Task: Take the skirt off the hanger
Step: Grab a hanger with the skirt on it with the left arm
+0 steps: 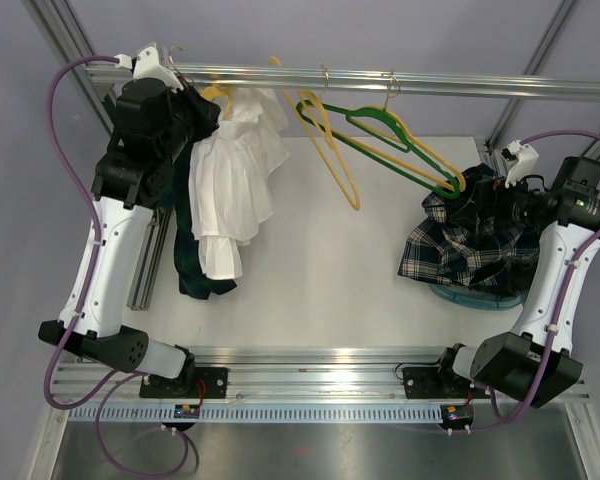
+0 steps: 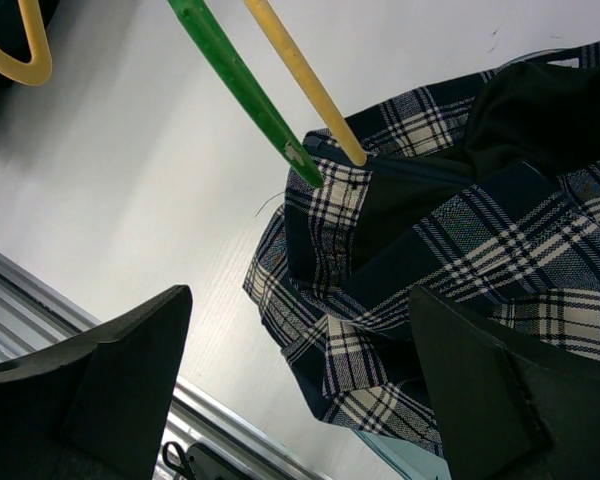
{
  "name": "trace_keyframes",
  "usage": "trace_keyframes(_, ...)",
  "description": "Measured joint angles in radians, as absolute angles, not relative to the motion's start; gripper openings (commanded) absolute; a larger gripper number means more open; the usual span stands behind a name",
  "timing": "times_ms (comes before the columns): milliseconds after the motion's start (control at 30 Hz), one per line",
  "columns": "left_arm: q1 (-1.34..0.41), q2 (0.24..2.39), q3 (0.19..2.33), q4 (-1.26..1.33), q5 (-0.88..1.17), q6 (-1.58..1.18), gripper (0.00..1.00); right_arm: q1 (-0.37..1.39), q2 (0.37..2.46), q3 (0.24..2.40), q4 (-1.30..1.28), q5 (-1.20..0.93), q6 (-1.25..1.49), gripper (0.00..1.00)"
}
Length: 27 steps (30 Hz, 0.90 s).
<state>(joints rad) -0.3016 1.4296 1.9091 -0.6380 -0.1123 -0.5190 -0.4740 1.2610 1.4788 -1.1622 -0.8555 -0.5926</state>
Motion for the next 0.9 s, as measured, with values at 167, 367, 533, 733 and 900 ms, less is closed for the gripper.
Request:
trace_keyframes(167, -0.302, 1.428, 1.930, -0.661, -0.106, -0.535, 0.00, -0.474, 1.256, 1.474, -1.156, -0.855, -0.593, 0.97)
trace_keyframes(367, -0.302, 1.352, 1.832, -0.600, -0.070, -0.525, 0.00, -0.474, 1.252, 1.473, -1.182, -0.867, -0.646, 0.98)
trace_keyframes(533, -0.302, 1.192, 1.668, -0.554, -0.001, -0.493, 0.00, -0.474, 1.252, 1.480, -1.239, -0.906, -0.712, 0.98)
trace_keyframes(733, -0.302, 1.031, 1.499, -0.516, 0.101, -0.438, 0.00, -0.472, 1.260, 1.545, -1.293, -0.938, -0.744, 0.97)
trace_keyframes(900, -0.302, 0.916, 1.317, -0.479, 0.194, -0.383, 0.00, -0.414, 1.259, 1.589, -1.307, -0.912, -0.710, 0.94)
